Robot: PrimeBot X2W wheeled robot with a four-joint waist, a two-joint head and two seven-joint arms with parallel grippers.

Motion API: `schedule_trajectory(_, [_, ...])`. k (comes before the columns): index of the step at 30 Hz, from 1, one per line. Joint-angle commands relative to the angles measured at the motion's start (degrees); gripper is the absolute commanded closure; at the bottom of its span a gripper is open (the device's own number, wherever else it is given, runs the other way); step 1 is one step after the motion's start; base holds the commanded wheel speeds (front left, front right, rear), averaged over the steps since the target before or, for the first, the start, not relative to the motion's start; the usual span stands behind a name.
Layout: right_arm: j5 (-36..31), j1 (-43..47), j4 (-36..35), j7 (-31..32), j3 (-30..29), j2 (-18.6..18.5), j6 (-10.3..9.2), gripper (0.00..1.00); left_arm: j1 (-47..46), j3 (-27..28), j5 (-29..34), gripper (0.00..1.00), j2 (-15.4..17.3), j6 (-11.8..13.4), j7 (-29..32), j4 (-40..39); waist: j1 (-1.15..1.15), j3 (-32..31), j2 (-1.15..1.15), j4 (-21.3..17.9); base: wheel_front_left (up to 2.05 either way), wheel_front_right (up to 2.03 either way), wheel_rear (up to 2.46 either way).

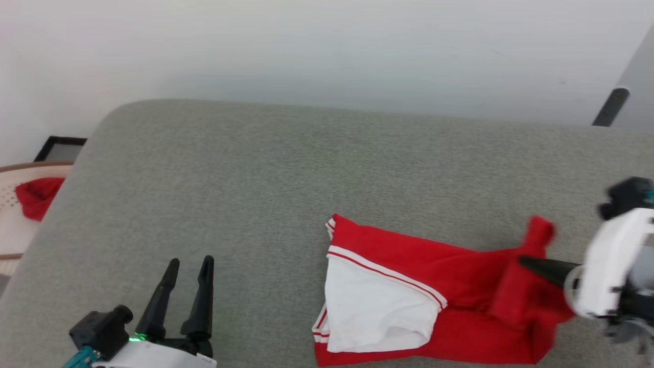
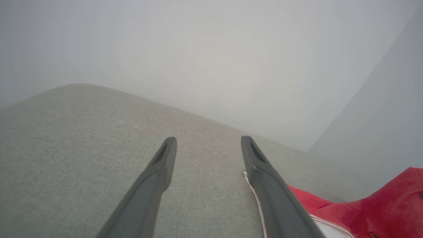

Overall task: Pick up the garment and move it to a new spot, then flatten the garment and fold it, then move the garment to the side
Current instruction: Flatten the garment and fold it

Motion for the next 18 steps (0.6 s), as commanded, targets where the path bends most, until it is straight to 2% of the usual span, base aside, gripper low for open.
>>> schedule_trajectory(1, [0.7, -0.5, -0.4, -0.6, 1.5, 1.1, -0.04, 1.00, -0.4, 0.0, -0.3, 0.00, 0.0, -0.2, 0.1, 0.1, 0.00, -0.3, 0.00, 1.0, 0.00, 0.00, 0.00])
schedule_trajectory(7, [0.4, -2.2, 1.4, -3.3, 8.5, 4.2, -0.04, 1.00, -2.1, -1.9, -0.7, 0.00, -0.5, -0.2, 0.1, 1.0, 0.00, 0.0, 0.00, 4.0, 0.00, 0.00, 0.00])
schedule_trajectory(18, [-0.7, -6.9, 11.3, -11.9, 18.8, 5.7, -0.03, 1.00, -5.8, -5.2, -1.8, 0.00, -1.5, -0.2, 0.1, 2.8, 0.00, 1.5, 0.00, 9.4, 0.00, 0.00, 0.00])
